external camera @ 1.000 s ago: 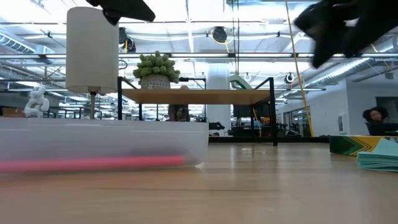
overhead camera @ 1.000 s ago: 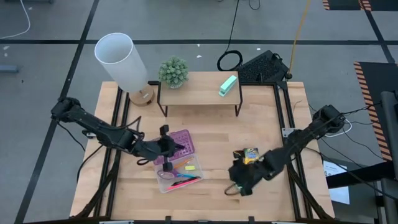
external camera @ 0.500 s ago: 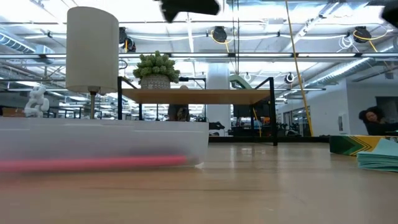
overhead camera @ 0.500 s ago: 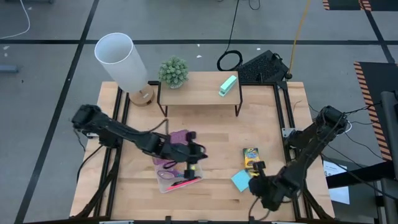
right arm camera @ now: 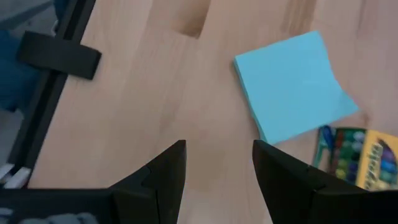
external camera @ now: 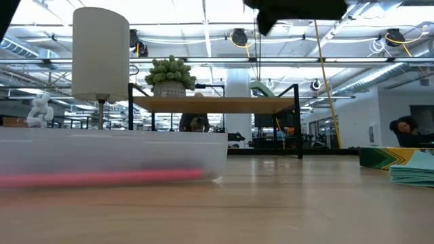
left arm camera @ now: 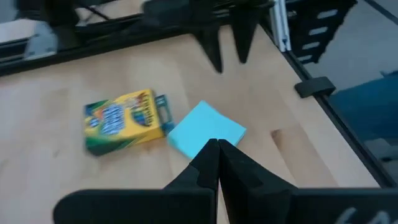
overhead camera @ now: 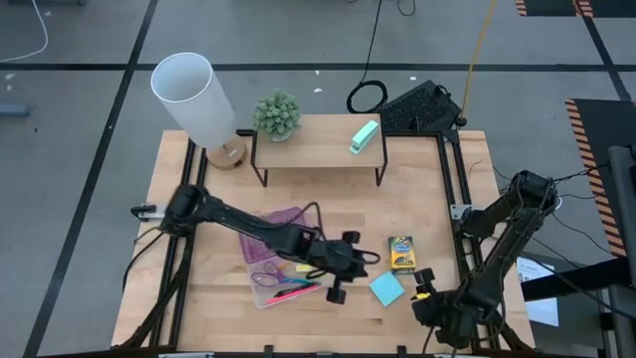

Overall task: Pack school essentials
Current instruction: Put the blue notes into the transparent box

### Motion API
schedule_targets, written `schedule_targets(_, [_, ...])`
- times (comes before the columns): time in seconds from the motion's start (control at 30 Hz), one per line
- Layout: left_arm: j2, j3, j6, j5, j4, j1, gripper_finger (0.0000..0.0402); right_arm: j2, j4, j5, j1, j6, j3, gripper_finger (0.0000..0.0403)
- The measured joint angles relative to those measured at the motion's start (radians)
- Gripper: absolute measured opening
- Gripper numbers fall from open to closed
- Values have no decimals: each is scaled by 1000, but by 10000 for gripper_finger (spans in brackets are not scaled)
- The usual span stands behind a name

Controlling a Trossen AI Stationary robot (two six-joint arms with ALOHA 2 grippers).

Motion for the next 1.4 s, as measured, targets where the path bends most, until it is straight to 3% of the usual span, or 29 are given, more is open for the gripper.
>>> schedule_targets(0.23, [127, 109, 36, 26, -13, 11, 10, 0, 174, 5, -3, 7, -108, 180])
schedule_targets(0.57, [263, 255, 83, 21, 2, 24, 10, 0, 174, 14, -3, 23, -131, 180])
schedule_targets(0.73, [320, 339, 124, 15, 1, 33, 10, 0, 170, -87, -3, 73, -131, 176])
schedule_targets(0.97, [405, 398, 154, 15, -2, 50, 10, 0, 171, -218, -2, 163, -131, 132])
schedule_targets(1.27, [431, 400, 155, 27, -23, 52, 10, 0, 193, -214, -2, 246, -131, 91])
schedule_targets(1.4, [432, 400, 162, 53, -13, 53, 10, 0, 194, -117, -2, 262, -131, 85])
